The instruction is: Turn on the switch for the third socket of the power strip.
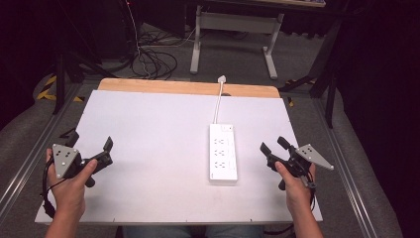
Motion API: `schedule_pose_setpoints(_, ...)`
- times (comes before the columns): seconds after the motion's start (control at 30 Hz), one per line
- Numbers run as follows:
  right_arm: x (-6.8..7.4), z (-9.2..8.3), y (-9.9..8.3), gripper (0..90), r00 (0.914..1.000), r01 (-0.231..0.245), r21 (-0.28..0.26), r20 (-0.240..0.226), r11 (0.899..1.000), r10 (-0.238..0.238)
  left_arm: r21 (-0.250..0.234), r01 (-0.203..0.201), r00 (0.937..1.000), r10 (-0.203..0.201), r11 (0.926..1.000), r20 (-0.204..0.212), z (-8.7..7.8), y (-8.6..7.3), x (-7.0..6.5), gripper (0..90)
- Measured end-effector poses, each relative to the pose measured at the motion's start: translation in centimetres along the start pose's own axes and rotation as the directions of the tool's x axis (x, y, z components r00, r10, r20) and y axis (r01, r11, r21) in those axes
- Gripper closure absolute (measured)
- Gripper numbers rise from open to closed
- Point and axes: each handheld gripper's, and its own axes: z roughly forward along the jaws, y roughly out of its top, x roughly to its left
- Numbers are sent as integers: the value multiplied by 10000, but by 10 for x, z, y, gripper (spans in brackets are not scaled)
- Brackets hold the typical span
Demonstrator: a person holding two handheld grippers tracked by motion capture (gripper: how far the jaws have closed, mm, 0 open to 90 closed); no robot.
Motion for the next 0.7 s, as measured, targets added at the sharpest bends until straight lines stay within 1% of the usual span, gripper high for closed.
schedule_pose_setpoints(0.03, 0, 0, 0, 270, 10000, 15, -20, 2, 10000, -15, 0, -32, 10000, 32, 10000, 2, 0, 0, 0, 3)
schedule_pose_setpoints(0.13, -1, 0, 1, 294, 10000, -29, -18, 12, 10000, 29, 10, -54, 10000, 54, 10000, 22, 0, 0, 0, 4)
schedule_pose_setpoints(0.23, -2, -1, 1, 373, 10000, -57, 10, -31, 10000, 57, -10, -74, 10000, 74, 10000, -7, 0, 0, 0, 3)
schedule_pose_setpoints(0.27, -2, -1, 1, 373, 10000, -57, 10, -31, 10000, 57, -16, -69, 10000, 69, 10000, -6, 0, 0, 0, 3)
schedule_pose_setpoints(0.33, -2, -2, 2, 416, 10000, -51, -31, -64, 10000, 50, -5, -88, 10000, 88, 10000, 1, 0, 0, 0, 3)
schedule_pose_setpoints(0.37, -2, -2, 2, 416, 10000, -51, -31, -64, 10000, 50, -13, -96, 10000, 96, 10000, 1, 0, 0, 0, 3)
schedule_pose_setpoints(0.5, -1, -3, 3, 483, 10000, 53, -141, -5, 9999, -53, -27, -88, 10000, 88, 10000, 15, 1, 0, -1, 3)
schedule_pose_setpoints(0.6, -1, -4, 4, 501, 9999, 85, -133, 61, 9999, -84, -30, -98, 9999, 98, 9999, 26, 1, 0, -1, 3)
schedule_pose_setpoints(0.7, -2, -5, 5, 538, 9997, 182, -159, 134, 9997, -179, -28, -93, 10000, 93, 10000, 28, 1, 0, -1, 3)
